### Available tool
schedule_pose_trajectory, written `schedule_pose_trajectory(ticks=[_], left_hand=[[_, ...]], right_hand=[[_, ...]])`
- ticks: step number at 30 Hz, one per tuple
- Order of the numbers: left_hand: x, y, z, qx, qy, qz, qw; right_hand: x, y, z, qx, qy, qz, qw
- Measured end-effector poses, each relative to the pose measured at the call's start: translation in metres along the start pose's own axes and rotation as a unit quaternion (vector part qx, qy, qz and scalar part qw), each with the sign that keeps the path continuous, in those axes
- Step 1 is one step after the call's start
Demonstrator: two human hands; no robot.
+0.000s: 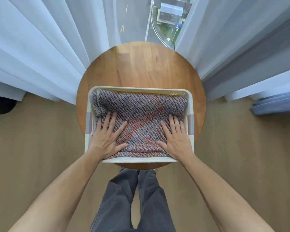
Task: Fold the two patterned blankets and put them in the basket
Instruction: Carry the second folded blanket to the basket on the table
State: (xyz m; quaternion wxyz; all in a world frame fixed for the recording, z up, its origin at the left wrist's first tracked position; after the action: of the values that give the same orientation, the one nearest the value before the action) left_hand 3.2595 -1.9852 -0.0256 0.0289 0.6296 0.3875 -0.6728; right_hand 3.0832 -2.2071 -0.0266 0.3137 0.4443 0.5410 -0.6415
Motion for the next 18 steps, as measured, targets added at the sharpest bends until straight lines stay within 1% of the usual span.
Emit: schedule_pose_trajectory(ticks=[2, 3, 6, 7, 8, 11, 13, 18], left_hand=[[-0.007, -0.004, -0.001, 0.014, -0.027, 0.034, 0.999], [-0.011, -0.006, 0.0, 0.019, -0.043, 0.062, 0.997], [-0.032, 0.003, 0.003, -0.008, -0.066, 0.157, 0.985], [-0.039, 0.01, 0.004, -0.026, -0.073, 0.171, 0.982], [-0.043, 0.016, 0.004, -0.044, -0.078, 0.171, 0.981], [-0.035, 0.032, -0.001, -0.078, -0.076, 0.141, 0.984], [-0.02, 0.038, -0.002, -0.087, -0.082, 0.128, 0.985], [0.008, 0.054, 0.002, -0.096, -0.104, 0.112, 0.984]], right_hand=[[-0.002, 0.001, -0.003, 0.0, -0.002, 0.017, 1.0], [-0.008, 0.001, -0.004, -0.001, -0.003, 0.042, 0.999], [-0.028, 0.01, -0.001, -0.006, 0.008, 0.164, 0.986], [-0.032, 0.017, 0.0, 0.003, 0.013, 0.184, 0.983], [-0.035, 0.025, 0.002, 0.012, 0.018, 0.185, 0.983], [-0.03, 0.043, 0.006, 0.032, 0.022, 0.146, 0.989], [-0.018, 0.048, 0.012, 0.043, 0.024, 0.12, 0.992], [0.008, 0.058, 0.015, 0.047, 0.033, 0.106, 0.993]])
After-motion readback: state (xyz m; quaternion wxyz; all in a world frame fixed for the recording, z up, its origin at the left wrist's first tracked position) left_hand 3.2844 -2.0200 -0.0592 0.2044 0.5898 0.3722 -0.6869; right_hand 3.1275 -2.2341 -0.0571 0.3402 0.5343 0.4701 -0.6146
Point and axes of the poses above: each hand's wrist, its own y-axis towards the middle knuckle, its own x-axis out of the palm, z = x × y, the point moved 1 cm from there along y, towards the middle knuckle, and after that the axes turned 6 degrees about -x, right-handed, at the moved point
